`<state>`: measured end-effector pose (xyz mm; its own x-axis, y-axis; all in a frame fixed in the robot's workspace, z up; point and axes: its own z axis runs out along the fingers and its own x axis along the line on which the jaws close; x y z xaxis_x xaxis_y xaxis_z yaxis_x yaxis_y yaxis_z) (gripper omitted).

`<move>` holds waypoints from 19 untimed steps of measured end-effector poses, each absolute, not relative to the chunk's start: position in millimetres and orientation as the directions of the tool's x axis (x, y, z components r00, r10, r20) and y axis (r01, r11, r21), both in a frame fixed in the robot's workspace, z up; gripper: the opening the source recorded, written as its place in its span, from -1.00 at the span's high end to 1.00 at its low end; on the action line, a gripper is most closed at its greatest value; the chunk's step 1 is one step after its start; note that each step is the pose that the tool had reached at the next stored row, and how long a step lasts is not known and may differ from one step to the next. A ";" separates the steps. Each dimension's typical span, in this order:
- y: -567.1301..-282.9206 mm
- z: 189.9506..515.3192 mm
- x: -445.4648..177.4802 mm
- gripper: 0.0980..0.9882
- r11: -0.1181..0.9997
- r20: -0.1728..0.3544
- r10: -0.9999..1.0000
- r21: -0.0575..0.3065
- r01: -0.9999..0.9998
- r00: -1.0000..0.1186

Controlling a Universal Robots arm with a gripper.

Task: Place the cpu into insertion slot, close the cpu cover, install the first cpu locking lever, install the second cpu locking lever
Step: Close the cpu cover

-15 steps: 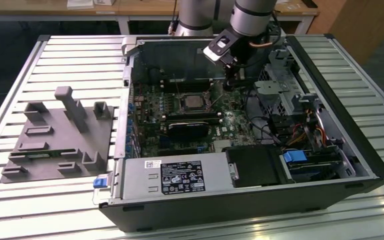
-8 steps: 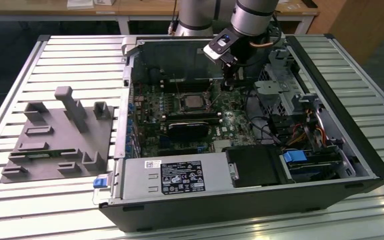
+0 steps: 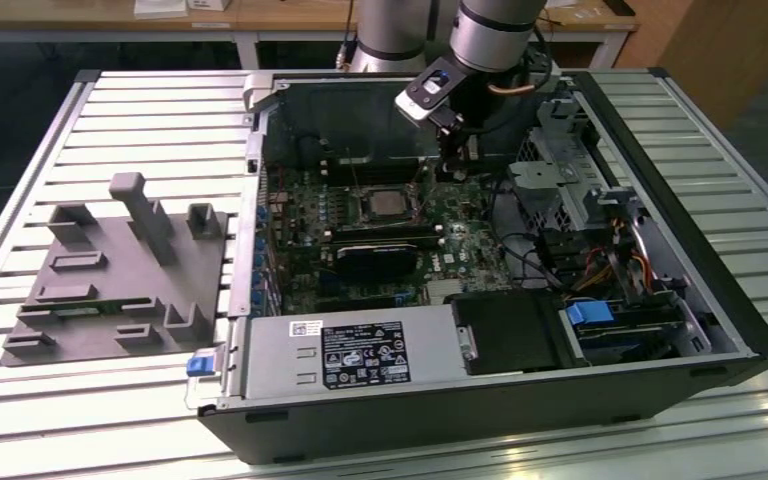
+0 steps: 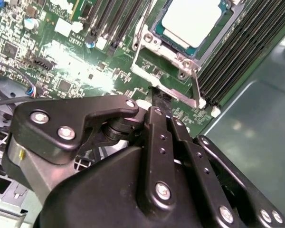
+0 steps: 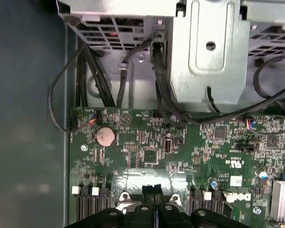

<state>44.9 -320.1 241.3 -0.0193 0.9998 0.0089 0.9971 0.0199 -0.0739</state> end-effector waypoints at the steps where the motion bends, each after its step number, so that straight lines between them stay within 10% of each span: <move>1: -320.1 241.3 42.4 0.98 0.020 0.009 1.000 -0.069 0.997 -0.019; 19: -320.1 241.3 9.9 0.98 0.020 0.007 1.000 0.019 1.000 -0.020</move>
<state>9.9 -320.1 241.3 -0.0199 0.9998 0.0071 0.9996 0.0197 0.0190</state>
